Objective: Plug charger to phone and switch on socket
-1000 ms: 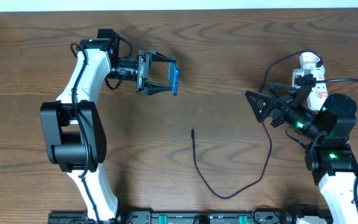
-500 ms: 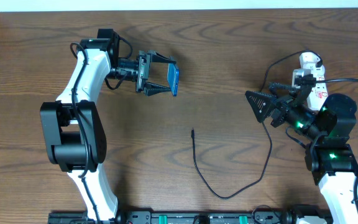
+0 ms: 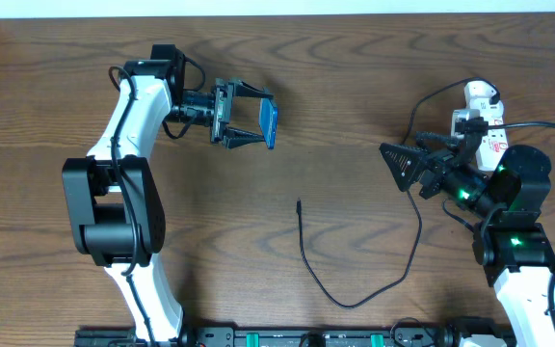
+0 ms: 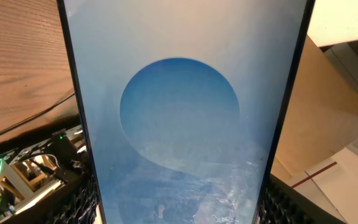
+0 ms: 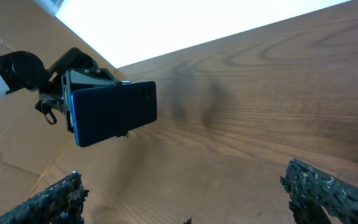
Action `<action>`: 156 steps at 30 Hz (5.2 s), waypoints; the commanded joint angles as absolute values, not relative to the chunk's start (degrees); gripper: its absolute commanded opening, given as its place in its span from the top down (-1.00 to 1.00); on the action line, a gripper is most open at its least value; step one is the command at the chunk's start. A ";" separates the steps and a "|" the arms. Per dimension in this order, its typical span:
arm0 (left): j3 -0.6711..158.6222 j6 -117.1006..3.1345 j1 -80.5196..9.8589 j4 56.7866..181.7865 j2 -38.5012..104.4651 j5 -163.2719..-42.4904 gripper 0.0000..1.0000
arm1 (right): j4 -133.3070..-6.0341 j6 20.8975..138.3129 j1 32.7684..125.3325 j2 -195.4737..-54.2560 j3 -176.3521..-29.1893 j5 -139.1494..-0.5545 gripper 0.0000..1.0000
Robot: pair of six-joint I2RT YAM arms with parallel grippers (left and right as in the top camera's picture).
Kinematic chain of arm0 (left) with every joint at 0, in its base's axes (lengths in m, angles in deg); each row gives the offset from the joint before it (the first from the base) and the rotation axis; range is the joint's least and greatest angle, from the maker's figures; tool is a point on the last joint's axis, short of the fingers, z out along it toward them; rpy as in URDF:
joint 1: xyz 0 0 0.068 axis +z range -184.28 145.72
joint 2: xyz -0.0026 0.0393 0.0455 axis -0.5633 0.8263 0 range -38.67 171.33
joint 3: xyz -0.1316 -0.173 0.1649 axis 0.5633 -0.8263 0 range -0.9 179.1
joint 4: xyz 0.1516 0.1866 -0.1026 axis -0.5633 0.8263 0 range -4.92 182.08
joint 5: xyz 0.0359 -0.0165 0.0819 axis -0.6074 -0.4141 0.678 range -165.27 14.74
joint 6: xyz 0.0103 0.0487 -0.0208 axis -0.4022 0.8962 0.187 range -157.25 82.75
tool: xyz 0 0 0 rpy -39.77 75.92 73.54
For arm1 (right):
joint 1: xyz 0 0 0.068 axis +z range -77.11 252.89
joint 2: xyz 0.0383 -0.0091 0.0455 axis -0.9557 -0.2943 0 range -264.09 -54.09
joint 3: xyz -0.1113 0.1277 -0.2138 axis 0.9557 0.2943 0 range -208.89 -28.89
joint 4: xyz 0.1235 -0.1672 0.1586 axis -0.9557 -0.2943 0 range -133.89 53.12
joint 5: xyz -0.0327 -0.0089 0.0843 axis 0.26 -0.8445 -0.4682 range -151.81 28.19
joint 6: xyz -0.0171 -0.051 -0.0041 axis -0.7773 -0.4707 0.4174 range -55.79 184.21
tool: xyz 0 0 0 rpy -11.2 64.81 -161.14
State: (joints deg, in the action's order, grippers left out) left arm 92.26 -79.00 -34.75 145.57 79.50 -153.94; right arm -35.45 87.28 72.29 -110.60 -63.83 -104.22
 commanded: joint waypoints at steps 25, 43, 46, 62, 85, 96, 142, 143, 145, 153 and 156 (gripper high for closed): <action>92.11 -77.98 -34.58 145.85 77.36 -155.14 0.86 | -36.50 87.76 73.31 -110.47 -65.14 -103.92 -0.98; 92.11 -77.98 -34.58 144.32 77.36 -155.12 0.86 | -36.50 87.78 73.31 -110.47 -65.14 -103.92 -0.99; 92.11 -77.98 -34.58 144.32 77.36 -155.14 0.85 | -36.50 87.78 73.31 -110.47 -65.14 -103.92 -0.99; 92.11 -77.80 -34.58 144.32 77.36 -155.14 0.86 | -36.50 87.76 73.31 -110.49 -65.14 -103.70 -0.98; 92.11 -77.78 -34.58 144.32 77.36 -155.14 0.86 | -36.50 87.76 73.31 -112.13 -65.14 -103.74 -0.98; 92.11 -77.78 -34.58 144.32 77.36 -155.14 0.85 | -36.52 87.76 73.31 -112.13 -65.14 -103.74 -0.98; 92.11 -77.78 -34.58 144.32 77.36 -155.16 0.86 | -36.59 87.74 73.31 -112.13 -65.14 -103.72 -0.98; 92.11 -77.78 -34.58 144.32 77.36 -155.16 0.86 | -36.59 87.74 73.31 -112.13 -65.14 -103.70 -0.98; 92.11 -77.78 -34.58 144.32 77.36 -155.16 0.85 | -36.59 87.76 73.31 -112.13 -65.14 -103.65 -0.99; 92.11 -77.78 -34.58 144.32 77.36 -155.16 0.86 | -36.59 87.76 73.31 -112.13 -65.14 -103.33 -0.99; 92.11 -77.78 -34.58 144.32 77.36 -155.16 0.85 | -36.59 87.76 73.31 -112.13 -65.14 -103.33 -0.98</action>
State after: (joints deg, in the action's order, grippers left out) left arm 92.26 -78.98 -34.75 144.21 79.50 -153.13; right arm -36.42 87.28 72.29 -111.91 -63.83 -103.54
